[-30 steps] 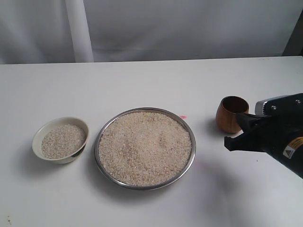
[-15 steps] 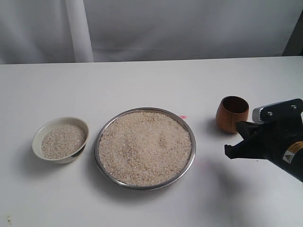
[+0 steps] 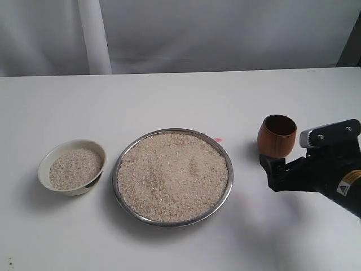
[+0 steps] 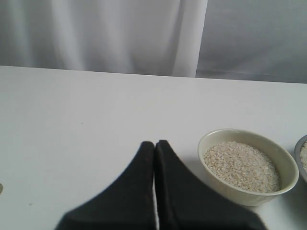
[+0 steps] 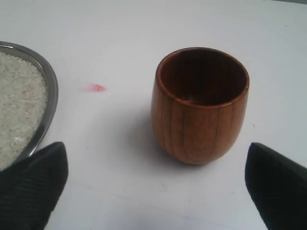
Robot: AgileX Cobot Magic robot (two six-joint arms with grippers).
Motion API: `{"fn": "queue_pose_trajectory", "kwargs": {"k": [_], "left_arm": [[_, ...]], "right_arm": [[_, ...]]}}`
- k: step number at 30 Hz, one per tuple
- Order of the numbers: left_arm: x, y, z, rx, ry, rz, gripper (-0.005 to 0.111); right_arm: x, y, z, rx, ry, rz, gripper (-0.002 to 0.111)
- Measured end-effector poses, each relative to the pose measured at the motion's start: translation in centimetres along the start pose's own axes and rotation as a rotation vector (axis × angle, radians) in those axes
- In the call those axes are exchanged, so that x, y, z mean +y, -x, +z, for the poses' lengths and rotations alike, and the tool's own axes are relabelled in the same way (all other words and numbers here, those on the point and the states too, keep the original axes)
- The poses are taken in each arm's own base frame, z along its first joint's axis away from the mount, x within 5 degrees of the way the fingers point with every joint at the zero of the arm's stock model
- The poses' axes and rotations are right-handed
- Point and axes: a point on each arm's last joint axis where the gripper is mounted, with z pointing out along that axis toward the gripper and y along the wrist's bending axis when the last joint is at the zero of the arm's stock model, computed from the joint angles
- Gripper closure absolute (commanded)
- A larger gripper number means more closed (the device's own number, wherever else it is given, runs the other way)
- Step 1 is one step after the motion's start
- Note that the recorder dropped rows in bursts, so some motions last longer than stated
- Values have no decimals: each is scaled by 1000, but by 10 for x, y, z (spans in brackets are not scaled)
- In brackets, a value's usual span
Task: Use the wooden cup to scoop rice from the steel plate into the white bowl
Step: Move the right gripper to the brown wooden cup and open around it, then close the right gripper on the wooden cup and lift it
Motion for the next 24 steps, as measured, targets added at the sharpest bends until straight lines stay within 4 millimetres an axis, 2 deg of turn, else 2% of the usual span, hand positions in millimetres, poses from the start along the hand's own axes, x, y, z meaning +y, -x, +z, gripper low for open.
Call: {"fn": "queue_pose_trajectory", "kwargs": {"k": [14, 24], "left_arm": [[0, 0, 0, 0, 0, 0, 107], [0, 0, 0, 0, 0, 0, 107]], "right_arm": [[0, 2, 0, -13, 0, 35, 15], [-7, 25, 12, -99, -52, 58, 15]]}}
